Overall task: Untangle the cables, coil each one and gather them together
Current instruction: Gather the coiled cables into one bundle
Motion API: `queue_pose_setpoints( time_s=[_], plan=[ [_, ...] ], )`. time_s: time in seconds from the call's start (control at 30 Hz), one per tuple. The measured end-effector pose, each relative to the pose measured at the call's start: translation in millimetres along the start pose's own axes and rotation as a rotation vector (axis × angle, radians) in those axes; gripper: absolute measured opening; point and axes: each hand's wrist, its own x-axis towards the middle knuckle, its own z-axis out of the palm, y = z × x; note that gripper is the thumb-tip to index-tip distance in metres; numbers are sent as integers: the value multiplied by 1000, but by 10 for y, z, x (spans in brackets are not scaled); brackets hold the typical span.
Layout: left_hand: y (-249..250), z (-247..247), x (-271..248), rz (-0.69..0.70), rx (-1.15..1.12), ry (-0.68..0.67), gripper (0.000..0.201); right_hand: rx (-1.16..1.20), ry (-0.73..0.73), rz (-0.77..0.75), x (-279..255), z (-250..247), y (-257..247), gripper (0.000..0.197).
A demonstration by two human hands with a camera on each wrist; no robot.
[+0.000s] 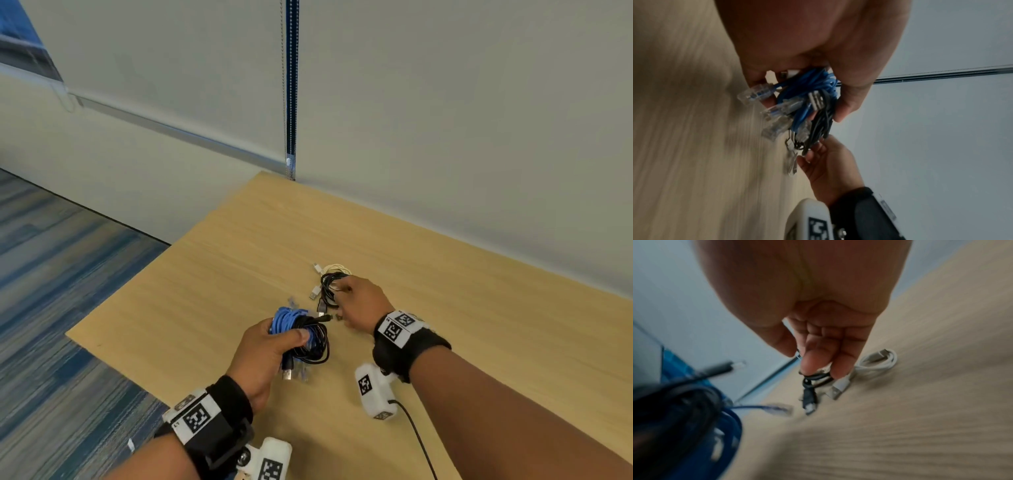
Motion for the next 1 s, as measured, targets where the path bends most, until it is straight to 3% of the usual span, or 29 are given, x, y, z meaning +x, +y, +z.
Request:
queue_pose_setpoints(
  time_s=[0.1, 0.27, 0.4, 0.47, 0.67, 0.83, 1.0],
  plan=[
    [5, -75, 42, 4, -14, 30, 24, -319, -4, -10, 145, 172, 87, 31],
    [5, -102, 63, 19, -34, 92, 25, -265, 41, -61, -5, 78, 101, 41],
    [-31, -24, 52, 43, -45, 128, 21, -225, 20, -197, -429, -318, 46, 29],
    [-49, 72, 43, 62, -33, 119, 20, -248, -39, -254, -674, -466, 10, 23],
    [-134, 497, -42, 108, -5, 17, 17, -466, -99, -365, -1105, -359, 48, 37],
    [-225, 610, -123, 107, -6, 29, 18, -378, 152, -419, -1208, -360, 182, 24],
    [-150, 562, -212, 97, -78, -8, 23, -116, 123, -444, -1287, -274, 231, 10]
  ],
)
